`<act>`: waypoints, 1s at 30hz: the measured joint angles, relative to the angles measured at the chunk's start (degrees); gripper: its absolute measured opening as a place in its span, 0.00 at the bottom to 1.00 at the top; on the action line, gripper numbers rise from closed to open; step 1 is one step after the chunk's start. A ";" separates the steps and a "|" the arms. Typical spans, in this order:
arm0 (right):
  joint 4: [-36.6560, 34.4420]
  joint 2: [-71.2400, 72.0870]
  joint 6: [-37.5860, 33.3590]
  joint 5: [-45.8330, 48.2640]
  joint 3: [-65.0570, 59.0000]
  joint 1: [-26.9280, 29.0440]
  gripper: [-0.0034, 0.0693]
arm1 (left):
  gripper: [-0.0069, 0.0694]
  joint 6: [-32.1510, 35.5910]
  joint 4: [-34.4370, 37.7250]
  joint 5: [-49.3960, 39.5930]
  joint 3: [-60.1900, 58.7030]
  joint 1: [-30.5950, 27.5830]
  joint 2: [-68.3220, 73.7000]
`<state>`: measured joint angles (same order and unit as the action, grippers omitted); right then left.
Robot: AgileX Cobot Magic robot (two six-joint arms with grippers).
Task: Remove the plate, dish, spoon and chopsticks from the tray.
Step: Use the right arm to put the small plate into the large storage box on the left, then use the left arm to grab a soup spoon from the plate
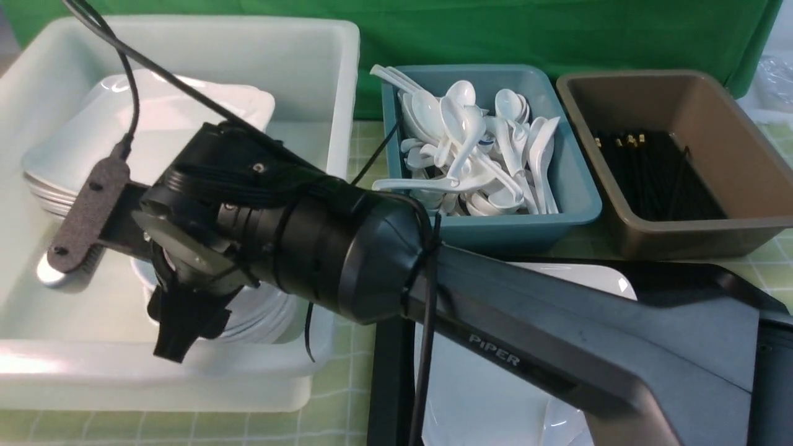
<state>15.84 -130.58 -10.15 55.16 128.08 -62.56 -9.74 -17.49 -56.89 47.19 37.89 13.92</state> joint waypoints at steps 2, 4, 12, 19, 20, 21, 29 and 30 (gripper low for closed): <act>0.19 1.51 0.07 5.68 1.21 -0.46 0.84 | 0.14 1.27 0.69 0.00 0.02 0.00 0.86; 0.55 4.87 0.85 11.17 2.75 -0.96 0.82 | 0.14 3.63 1.68 0.31 0.02 0.00 2.88; 1.66 20.71 8.32 11.82 -3.66 2.23 0.35 | 0.14 6.42 9.24 3.83 0.02 0.10 13.41; 2.66 48.49 17.74 11.76 -37.30 8.74 0.24 | 0.14 10.94 16.29 3.75 0.40 0.10 28.60; 2.65 49.43 18.07 11.76 -38.27 8.83 0.24 | 0.14 11.19 16.29 3.75 0.40 0.10 29.29; 3.22 57.43 20.83 11.76 -46.83 9.69 0.24 | 0.14 12.93 18.96 4.82 0.40 0.10 35.14; 4.38 85.31 31.25 11.76 -69.95 10.43 0.24 | 0.14 18.51 31.17 13.62 6.62 6.96 64.74; 4.38 88.18 31.86 11.76 -71.19 10.43 0.24 | 0.13 16.68 30.37 14.40 8.56 9.83 68.01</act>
<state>20.21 -42.40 21.71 66.92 56.89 -52.14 6.93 12.88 -42.50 55.75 47.72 81.93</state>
